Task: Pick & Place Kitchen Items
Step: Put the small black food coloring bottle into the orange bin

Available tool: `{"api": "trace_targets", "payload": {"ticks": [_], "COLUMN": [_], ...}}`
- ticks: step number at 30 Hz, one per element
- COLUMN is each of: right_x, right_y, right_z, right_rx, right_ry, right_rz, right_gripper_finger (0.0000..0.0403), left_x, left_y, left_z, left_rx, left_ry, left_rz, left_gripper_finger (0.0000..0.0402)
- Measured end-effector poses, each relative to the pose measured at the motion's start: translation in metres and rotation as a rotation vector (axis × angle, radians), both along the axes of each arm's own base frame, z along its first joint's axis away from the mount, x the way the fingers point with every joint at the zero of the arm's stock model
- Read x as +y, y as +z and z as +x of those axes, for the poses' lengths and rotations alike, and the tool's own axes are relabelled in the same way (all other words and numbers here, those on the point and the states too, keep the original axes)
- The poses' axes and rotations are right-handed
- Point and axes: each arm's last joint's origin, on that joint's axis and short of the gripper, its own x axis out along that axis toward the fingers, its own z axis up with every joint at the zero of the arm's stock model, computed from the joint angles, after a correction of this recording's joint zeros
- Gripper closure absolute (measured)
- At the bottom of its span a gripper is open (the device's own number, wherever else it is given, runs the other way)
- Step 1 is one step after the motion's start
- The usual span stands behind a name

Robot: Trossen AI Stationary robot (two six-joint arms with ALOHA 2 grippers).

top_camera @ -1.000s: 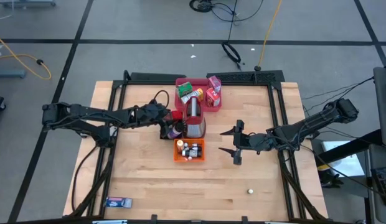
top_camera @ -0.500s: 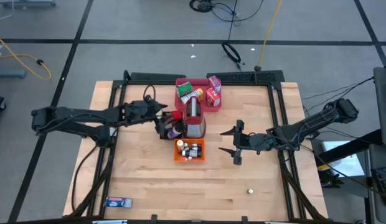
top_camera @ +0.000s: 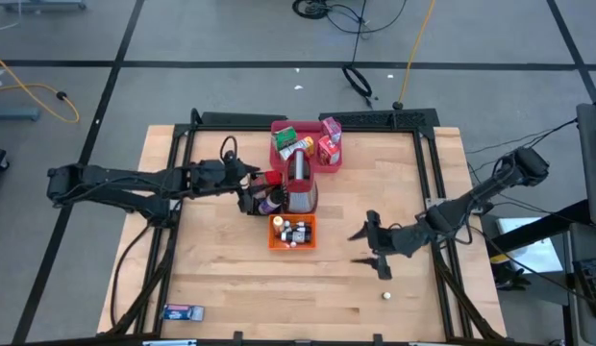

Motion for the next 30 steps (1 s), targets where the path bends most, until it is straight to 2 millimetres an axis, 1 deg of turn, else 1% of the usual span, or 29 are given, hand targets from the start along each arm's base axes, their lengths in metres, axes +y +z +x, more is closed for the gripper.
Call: {"api": "trace_targets", "payload": {"ticks": [7,10,14,18,23,30], "right_x": [0.018,0.026,0.037,0.048,0.06,0.076], "right_y": [-0.028,-0.039,-0.044,-0.044,-0.044,-0.058], "right_z": [-0.023,-0.033,-0.044,-0.056,-0.072,-0.083], "right_rx": [0.107,0.099,0.061,0.013,-0.024,0.017], "right_ry": [-0.032,-0.035,0.008,0.026,0.024,0.032], "right_rz": [0.202,0.249,0.327,0.316,0.298,0.297], "right_gripper_finger": [0.0124,0.0124,0.0124,0.0131,0.0157,0.0188], "left_x": [-0.004,-0.006,-0.007,-0.01,-0.011,-0.011], "left_y": [0.0,0.0,0.0,0.0,0.0,0.0], "left_z": [0.0,0.001,0.001,0.001,0.001,0.001], "left_rx": [0.004,0.002,-0.007,-0.011,-0.019,-0.03], "left_ry": [-0.019,-0.024,-0.021,-0.024,-0.021,-0.006], "left_rz": [-0.001,-0.006,-0.031,-0.042,-0.064,-0.097], "left_gripper_finger": [0.0144,0.0144,0.0144,0.0144,0.0144,0.0144]}}
